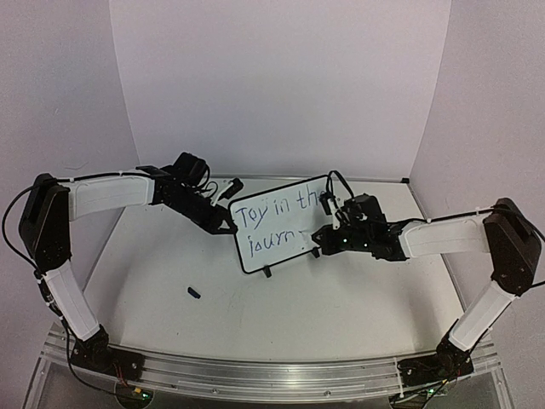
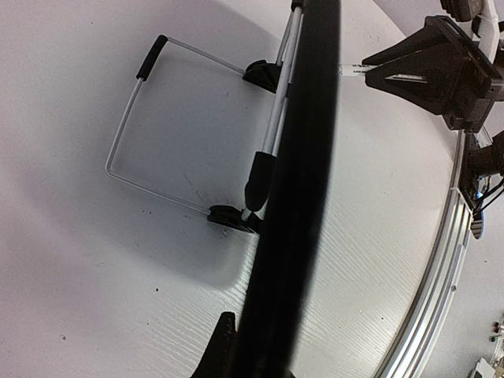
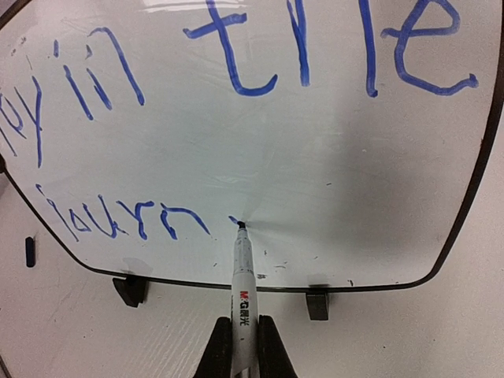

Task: Write a sentence on the whiteboard

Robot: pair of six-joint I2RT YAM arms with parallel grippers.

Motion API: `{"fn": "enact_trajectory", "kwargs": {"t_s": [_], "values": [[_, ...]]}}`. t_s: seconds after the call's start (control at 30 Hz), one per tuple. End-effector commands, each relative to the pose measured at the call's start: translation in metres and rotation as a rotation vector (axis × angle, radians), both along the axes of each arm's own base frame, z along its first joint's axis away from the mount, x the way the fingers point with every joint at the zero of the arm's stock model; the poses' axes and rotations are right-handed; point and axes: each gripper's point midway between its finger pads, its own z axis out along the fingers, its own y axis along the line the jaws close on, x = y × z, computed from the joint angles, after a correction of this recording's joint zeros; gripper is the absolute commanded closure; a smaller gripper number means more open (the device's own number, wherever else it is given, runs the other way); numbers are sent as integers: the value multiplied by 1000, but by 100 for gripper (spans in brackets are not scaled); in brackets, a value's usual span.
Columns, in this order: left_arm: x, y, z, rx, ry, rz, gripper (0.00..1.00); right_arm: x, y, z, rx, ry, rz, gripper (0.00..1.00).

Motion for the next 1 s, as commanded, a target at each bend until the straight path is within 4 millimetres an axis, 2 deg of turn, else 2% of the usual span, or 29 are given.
{"fn": "enact_trajectory", "kwargs": {"t_s": [0.0, 0.23, 0.4, 0.57, 0.97], "values": [[-2, 9, -28, 111, 26, 12, 100, 14, -4, 33, 35, -74, -48, 100], [-3, 8, -28, 110, 26, 11, 100, 14, -3, 46, 50, -99, -38, 100], [-3, 8, -29, 113, 29, 10, 100, 12, 4, 48, 62, -97, 5, 100], [-3, 8, -29, 114, 28, 9, 100, 10, 13, 38, 67, -65, 48, 100], [-3, 7, -30, 113, 30, 7, 100, 2, 12, 3, 44, 22, 48, 100]]}}
